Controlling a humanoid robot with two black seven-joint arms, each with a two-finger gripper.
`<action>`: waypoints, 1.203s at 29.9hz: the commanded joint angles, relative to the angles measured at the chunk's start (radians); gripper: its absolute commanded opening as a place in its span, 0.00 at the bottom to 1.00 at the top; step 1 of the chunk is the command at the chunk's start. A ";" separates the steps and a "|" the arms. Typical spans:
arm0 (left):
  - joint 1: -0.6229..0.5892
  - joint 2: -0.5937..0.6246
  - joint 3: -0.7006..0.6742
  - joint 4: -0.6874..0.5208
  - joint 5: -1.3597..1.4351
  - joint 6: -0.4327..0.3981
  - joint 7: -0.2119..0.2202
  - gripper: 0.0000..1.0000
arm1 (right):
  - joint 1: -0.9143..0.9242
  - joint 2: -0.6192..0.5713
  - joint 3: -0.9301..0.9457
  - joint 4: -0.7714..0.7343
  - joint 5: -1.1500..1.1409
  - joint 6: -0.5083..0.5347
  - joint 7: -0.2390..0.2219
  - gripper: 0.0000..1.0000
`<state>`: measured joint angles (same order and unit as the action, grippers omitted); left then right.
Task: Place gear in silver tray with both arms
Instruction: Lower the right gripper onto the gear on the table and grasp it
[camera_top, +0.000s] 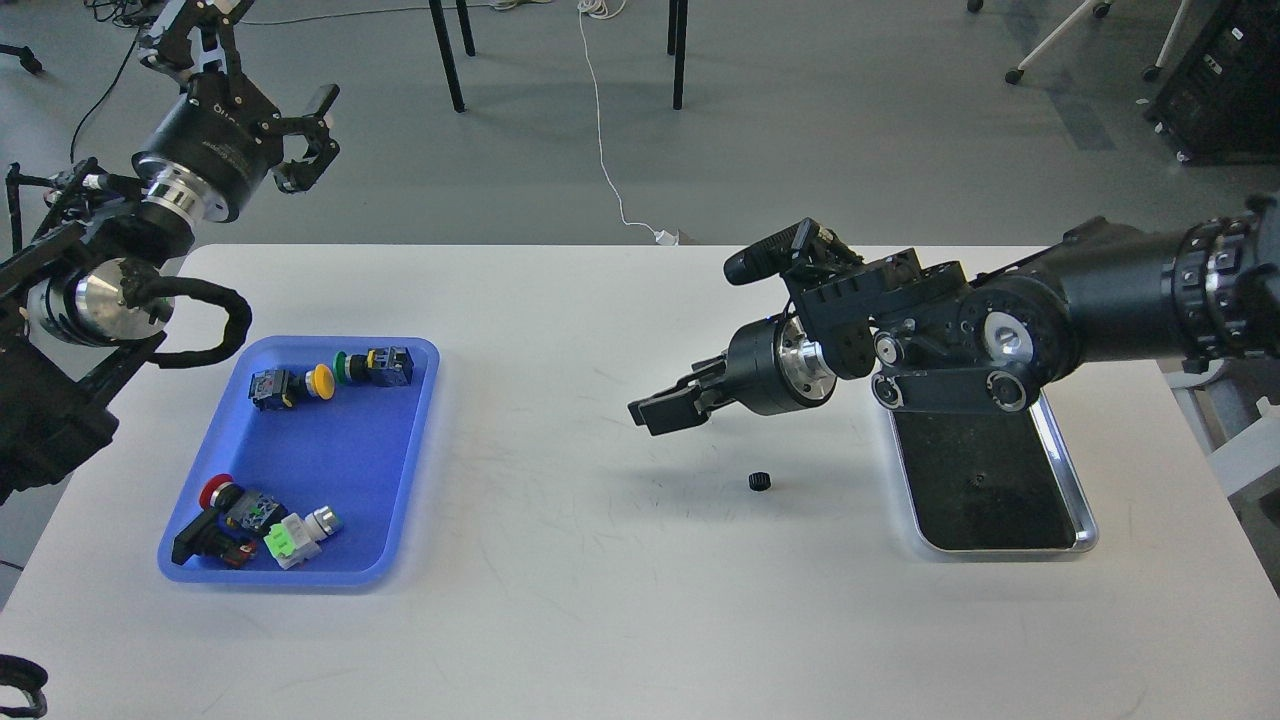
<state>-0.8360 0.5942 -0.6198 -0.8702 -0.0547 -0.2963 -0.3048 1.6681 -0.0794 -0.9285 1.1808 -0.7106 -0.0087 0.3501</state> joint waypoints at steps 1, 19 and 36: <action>0.018 0.006 -0.026 0.000 0.000 -0.009 0.000 0.97 | -0.013 0.061 -0.093 -0.023 -0.020 -0.028 0.013 0.96; 0.044 0.021 -0.038 0.000 0.000 -0.026 -0.002 0.97 | -0.087 0.079 -0.271 -0.109 -0.150 -0.030 0.116 0.65; 0.052 0.038 -0.038 0.000 0.004 -0.027 -0.002 0.97 | -0.123 0.079 -0.273 -0.148 -0.155 -0.030 0.116 0.27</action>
<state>-0.7840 0.6288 -0.6583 -0.8698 -0.0509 -0.3234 -0.3073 1.5425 0.0001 -1.2000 1.0309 -0.8619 -0.0384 0.4664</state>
